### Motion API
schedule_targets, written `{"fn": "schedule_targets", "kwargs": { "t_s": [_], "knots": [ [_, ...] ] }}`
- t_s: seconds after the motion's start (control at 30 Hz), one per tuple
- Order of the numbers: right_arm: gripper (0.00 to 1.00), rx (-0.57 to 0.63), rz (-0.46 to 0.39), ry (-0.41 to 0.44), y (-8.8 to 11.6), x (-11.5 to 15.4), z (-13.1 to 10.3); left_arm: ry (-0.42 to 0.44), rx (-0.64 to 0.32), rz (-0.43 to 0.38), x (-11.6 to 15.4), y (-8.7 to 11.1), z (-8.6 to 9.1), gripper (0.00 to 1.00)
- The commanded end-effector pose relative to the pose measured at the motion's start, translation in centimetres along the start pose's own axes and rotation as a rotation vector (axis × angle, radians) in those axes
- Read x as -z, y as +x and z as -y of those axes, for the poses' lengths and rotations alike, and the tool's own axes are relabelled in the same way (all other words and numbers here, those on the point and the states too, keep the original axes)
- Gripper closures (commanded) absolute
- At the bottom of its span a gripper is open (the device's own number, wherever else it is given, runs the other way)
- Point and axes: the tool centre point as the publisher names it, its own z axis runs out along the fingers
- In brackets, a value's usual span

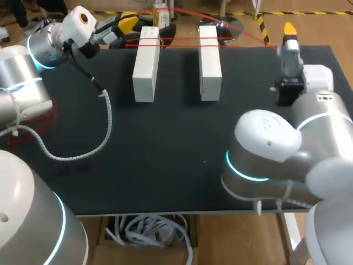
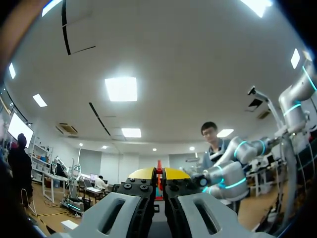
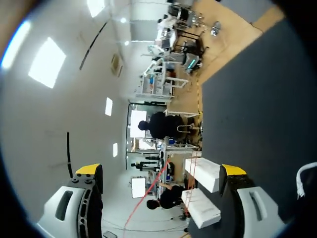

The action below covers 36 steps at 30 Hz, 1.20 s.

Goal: Grab the tape and strap the tape.

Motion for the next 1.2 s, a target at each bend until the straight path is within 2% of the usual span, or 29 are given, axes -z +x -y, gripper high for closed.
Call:
{"fn": "schedule_targets", "kwargs": {
  "t_s": [0.03,0.17,0.37,0.63,1.2],
  "knots": [
    [0.00,-0.459,0.092,-0.229,0.6,-0.6,1.2,0.001,-0.002,0.002,0.0,0.1,-0.1,1.00],
    [0.00,-0.502,0.082,-0.203,1.0,-1.4,1.6,0.001,-0.002,0.002,0.0,0.1,-0.1,1.00],
    [0.00,-0.497,0.074,-0.187,1.2,-2.1,2.5,0.001,-0.002,0.002,0.0,0.1,-0.1,1.00],
    [0.00,-0.339,0.021,-0.165,1.6,-2.5,3.3,0.001,-0.002,0.002,0.0,0.1,-0.1,1.00],
    [0.00,-0.361,-0.014,-0.108,3.6,-5.2,4.0,0.001,-0.002,0.002,0.0,0.1,-0.1,1.00]
  ]
}}
